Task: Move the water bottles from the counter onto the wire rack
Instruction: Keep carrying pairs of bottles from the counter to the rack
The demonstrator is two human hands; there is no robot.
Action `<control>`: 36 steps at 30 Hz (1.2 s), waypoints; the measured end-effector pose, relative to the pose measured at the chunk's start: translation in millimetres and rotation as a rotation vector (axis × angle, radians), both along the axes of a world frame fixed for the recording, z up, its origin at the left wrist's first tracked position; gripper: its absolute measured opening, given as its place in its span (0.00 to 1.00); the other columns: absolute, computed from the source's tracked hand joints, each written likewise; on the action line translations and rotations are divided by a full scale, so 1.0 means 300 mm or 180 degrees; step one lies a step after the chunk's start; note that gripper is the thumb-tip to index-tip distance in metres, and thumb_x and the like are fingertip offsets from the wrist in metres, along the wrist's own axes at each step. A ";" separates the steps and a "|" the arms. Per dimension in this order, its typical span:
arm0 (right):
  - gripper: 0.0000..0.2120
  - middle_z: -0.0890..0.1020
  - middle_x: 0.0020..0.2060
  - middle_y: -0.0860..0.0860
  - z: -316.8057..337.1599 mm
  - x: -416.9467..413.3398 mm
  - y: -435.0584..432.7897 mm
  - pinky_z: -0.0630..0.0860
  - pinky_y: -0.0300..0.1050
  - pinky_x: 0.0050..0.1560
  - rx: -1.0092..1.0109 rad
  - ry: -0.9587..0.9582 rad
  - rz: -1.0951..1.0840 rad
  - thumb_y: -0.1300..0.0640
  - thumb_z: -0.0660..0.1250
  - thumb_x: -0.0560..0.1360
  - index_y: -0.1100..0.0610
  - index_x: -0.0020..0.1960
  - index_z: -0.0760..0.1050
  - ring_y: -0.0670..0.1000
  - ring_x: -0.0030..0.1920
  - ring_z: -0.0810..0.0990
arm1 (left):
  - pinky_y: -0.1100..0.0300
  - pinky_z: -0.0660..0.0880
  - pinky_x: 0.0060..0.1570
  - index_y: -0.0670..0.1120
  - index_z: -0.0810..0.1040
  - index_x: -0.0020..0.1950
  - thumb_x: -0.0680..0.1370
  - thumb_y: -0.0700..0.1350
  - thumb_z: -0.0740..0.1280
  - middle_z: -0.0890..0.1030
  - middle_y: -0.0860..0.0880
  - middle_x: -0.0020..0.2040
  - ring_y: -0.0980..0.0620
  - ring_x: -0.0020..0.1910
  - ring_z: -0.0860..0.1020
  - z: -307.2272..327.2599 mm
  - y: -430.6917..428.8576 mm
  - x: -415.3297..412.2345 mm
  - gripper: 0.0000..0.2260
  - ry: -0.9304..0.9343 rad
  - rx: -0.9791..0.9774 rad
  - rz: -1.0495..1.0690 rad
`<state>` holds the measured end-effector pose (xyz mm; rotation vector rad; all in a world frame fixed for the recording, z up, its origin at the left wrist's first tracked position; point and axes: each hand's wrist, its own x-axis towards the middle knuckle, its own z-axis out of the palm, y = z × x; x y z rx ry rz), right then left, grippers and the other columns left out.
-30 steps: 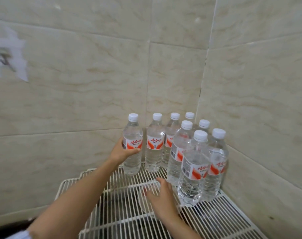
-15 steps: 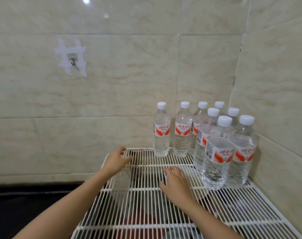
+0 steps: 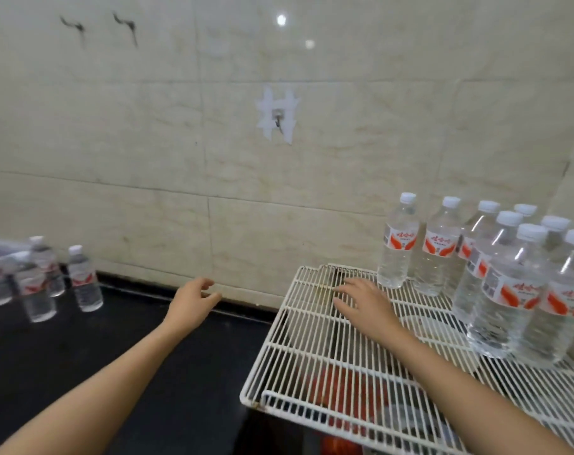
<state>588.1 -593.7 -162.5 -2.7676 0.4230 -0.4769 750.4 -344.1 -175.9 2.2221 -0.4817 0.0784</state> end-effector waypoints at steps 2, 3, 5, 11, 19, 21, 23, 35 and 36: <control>0.18 0.67 0.70 0.49 0.022 0.039 0.110 0.56 0.49 0.71 -0.0111 -0.0082 0.0143 0.48 0.57 0.78 0.50 0.66 0.69 0.49 0.71 0.61 | 0.53 0.70 0.58 0.40 0.71 0.65 0.76 0.45 0.64 0.75 0.43 0.64 0.45 0.62 0.73 0.020 0.115 -0.015 0.18 -0.0079 -0.0003 0.0069; 0.18 0.68 0.69 0.49 0.024 0.061 0.174 0.56 0.48 0.70 -0.0183 -0.0108 0.0220 0.48 0.58 0.78 0.50 0.66 0.70 0.49 0.71 0.62 | 0.53 0.70 0.59 0.41 0.71 0.65 0.76 0.45 0.64 0.75 0.43 0.64 0.45 0.62 0.73 0.027 0.183 -0.024 0.18 -0.0112 -0.0006 0.0109; 0.18 0.69 0.69 0.49 0.018 0.106 0.328 0.56 0.46 0.69 -0.0352 -0.0105 0.0388 0.47 0.58 0.77 0.50 0.66 0.70 0.50 0.70 0.62 | 0.52 0.70 0.59 0.42 0.71 0.65 0.76 0.46 0.64 0.75 0.44 0.64 0.45 0.62 0.73 0.037 0.344 -0.049 0.18 -0.0212 0.0012 0.0219; 0.27 0.65 0.71 0.48 -0.042 0.245 0.970 0.54 0.49 0.71 -0.0648 0.0172 0.1234 0.40 0.51 0.74 0.47 0.70 0.63 0.49 0.73 0.58 | 0.51 0.70 0.61 0.44 0.73 0.63 0.75 0.46 0.65 0.75 0.45 0.64 0.46 0.62 0.73 0.019 0.985 -0.150 0.17 -0.0273 0.0108 0.0882; 0.23 0.59 0.74 0.50 -0.120 0.356 1.768 0.49 0.53 0.73 -0.0732 0.0268 0.2372 0.45 0.56 0.77 0.48 0.71 0.63 0.51 0.75 0.51 | 0.48 0.69 0.63 0.43 0.74 0.62 0.76 0.46 0.64 0.76 0.43 0.62 0.44 0.63 0.72 -0.076 1.772 -0.373 0.16 -0.0122 0.0159 0.2141; 0.23 0.60 0.73 0.51 -0.133 0.377 1.909 0.49 0.52 0.72 -0.0765 0.0249 0.2576 0.45 0.56 0.77 0.48 0.71 0.63 0.51 0.75 0.52 | 0.49 0.69 0.63 0.42 0.74 0.61 0.75 0.45 0.64 0.76 0.43 0.62 0.44 0.63 0.73 -0.099 1.913 -0.426 0.15 -0.0052 0.0096 0.2449; 0.23 0.60 0.73 0.51 -0.160 0.394 2.031 0.49 0.52 0.72 -0.0757 0.0270 0.2745 0.45 0.57 0.77 0.48 0.70 0.63 0.50 0.74 0.53 | 0.50 0.69 0.62 0.41 0.75 0.60 0.75 0.44 0.64 0.76 0.42 0.62 0.43 0.62 0.73 -0.131 2.029 -0.471 0.15 0.0049 0.0038 0.2713; 0.22 0.58 0.74 0.54 -0.300 0.740 2.522 0.51 0.51 0.72 -0.0587 0.0514 0.3246 0.45 0.57 0.77 0.50 0.69 0.65 0.51 0.75 0.51 | 0.56 0.68 0.56 0.39 0.75 0.59 0.76 0.41 0.65 0.76 0.41 0.60 0.44 0.58 0.74 -0.205 2.442 -0.319 0.13 0.0116 -0.0058 0.3168; 0.22 0.58 0.74 0.54 -0.296 0.795 2.564 0.52 0.51 0.71 -0.0531 0.0507 0.3232 0.46 0.57 0.77 0.51 0.69 0.65 0.51 0.75 0.52 | 0.57 0.68 0.56 0.39 0.75 0.58 0.75 0.41 0.65 0.77 0.41 0.59 0.44 0.58 0.75 -0.189 2.475 -0.272 0.13 0.0074 -0.0067 0.3157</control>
